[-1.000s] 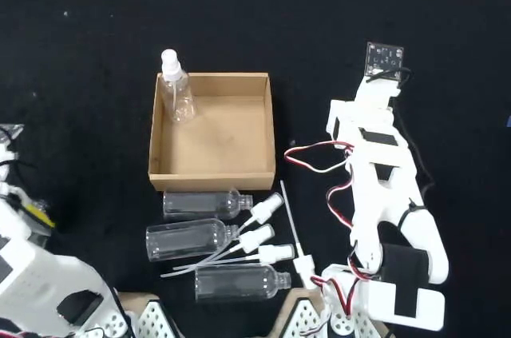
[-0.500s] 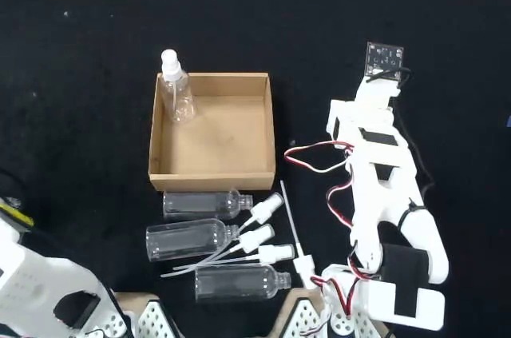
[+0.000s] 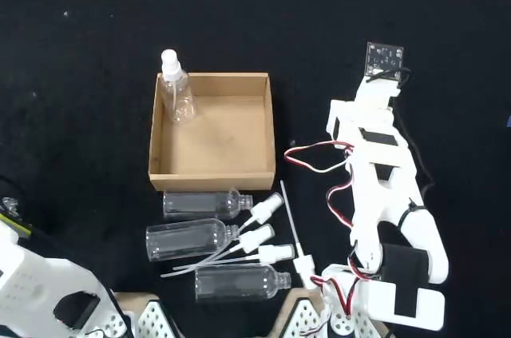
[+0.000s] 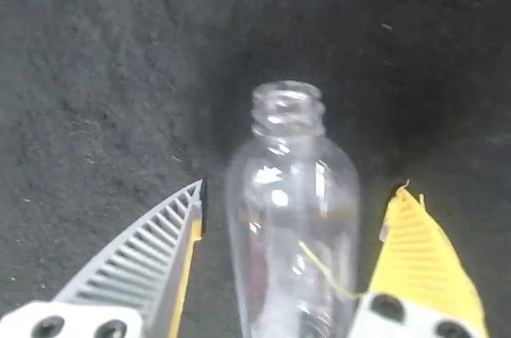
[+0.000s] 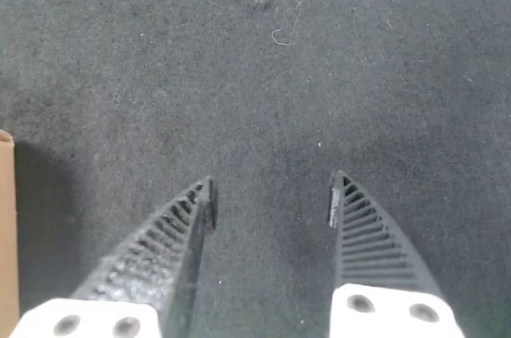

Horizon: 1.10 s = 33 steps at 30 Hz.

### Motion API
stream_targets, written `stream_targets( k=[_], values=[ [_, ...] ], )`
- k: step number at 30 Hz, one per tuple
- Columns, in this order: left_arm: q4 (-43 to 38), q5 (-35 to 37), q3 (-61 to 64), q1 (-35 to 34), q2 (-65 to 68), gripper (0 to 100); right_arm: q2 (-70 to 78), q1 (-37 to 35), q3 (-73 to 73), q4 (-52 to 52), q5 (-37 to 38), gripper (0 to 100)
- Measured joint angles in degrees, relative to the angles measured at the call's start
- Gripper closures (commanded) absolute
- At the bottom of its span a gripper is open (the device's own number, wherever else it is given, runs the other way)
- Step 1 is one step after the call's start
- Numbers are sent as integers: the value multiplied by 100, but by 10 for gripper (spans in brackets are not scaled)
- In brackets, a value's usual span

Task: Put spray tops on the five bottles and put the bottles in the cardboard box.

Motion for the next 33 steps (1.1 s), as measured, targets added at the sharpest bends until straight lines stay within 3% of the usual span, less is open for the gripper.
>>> stream_targets(
  k=[5,10,12,20,23,27,33],
  values=[
    [-580,0,580,-79,0,701,0,0,0,0,0,787],
    [-607,0,598,-70,0,986,0,0,0,0,0,787],
    [-396,0,598,-62,-9,937,0,0,0,0,0,787],
    [1020,105,185,9,-791,970,0,0,0,0,0,787],
    [1301,659,185,325,-1275,970,0,0,0,0,0,787],
    [1002,1670,642,870,-1864,970,0,0,0,0,0,787],
    [-264,4396,1670,1653,-2796,970,0,0,0,0,0,787]
  ],
)
